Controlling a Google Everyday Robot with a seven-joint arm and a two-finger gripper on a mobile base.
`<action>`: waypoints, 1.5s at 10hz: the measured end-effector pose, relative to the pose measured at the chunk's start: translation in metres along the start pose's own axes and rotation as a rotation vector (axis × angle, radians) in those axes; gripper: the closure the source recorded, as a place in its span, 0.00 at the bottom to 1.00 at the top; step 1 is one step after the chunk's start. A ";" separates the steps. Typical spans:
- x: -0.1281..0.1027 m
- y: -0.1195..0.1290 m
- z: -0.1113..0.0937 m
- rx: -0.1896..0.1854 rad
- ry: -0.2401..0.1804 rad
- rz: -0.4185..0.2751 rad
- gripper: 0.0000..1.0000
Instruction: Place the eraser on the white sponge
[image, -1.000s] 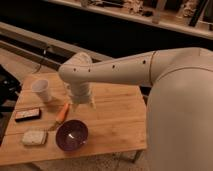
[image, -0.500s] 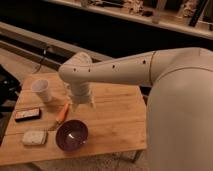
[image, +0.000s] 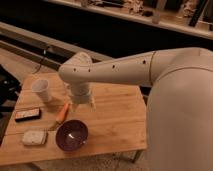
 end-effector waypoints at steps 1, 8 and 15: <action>0.000 0.000 0.000 0.000 0.000 0.000 0.35; 0.000 0.000 0.000 0.000 0.000 0.000 0.35; -0.003 0.042 -0.003 0.062 -0.026 -0.260 0.35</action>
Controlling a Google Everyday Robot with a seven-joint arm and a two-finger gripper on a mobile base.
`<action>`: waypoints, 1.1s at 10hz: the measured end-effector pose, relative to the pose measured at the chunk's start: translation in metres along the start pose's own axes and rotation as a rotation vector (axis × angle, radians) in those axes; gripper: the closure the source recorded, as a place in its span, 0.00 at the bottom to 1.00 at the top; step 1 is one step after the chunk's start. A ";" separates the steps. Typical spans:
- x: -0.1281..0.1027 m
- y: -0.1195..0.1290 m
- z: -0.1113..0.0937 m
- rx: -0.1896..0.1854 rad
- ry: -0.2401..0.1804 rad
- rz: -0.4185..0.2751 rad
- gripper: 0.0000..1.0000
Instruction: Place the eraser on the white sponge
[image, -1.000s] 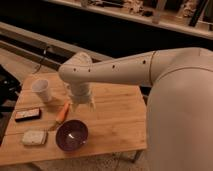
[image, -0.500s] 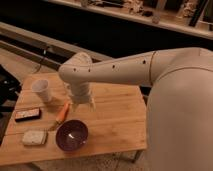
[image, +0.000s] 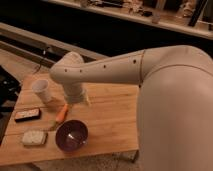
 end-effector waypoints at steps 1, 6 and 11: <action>-0.003 0.016 -0.001 0.014 -0.001 -0.094 0.35; -0.016 0.078 -0.007 -0.028 -0.034 -0.545 0.35; -0.019 0.089 -0.006 -0.019 -0.058 -0.704 0.35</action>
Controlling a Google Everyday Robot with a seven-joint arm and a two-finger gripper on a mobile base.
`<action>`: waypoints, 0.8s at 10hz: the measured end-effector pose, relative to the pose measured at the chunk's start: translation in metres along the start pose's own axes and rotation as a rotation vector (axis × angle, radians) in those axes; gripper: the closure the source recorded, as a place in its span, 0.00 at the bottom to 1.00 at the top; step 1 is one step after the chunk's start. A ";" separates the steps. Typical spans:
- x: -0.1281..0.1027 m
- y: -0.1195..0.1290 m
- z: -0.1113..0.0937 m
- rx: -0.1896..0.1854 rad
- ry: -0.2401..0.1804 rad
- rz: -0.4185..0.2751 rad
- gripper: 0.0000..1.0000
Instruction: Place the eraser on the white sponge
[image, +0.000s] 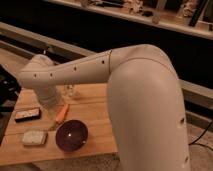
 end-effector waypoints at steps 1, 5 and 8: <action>-0.003 0.002 0.000 0.013 -0.002 -0.063 0.35; -0.039 0.036 -0.001 0.043 -0.024 -0.482 0.35; -0.064 0.050 0.004 0.021 -0.036 -0.674 0.35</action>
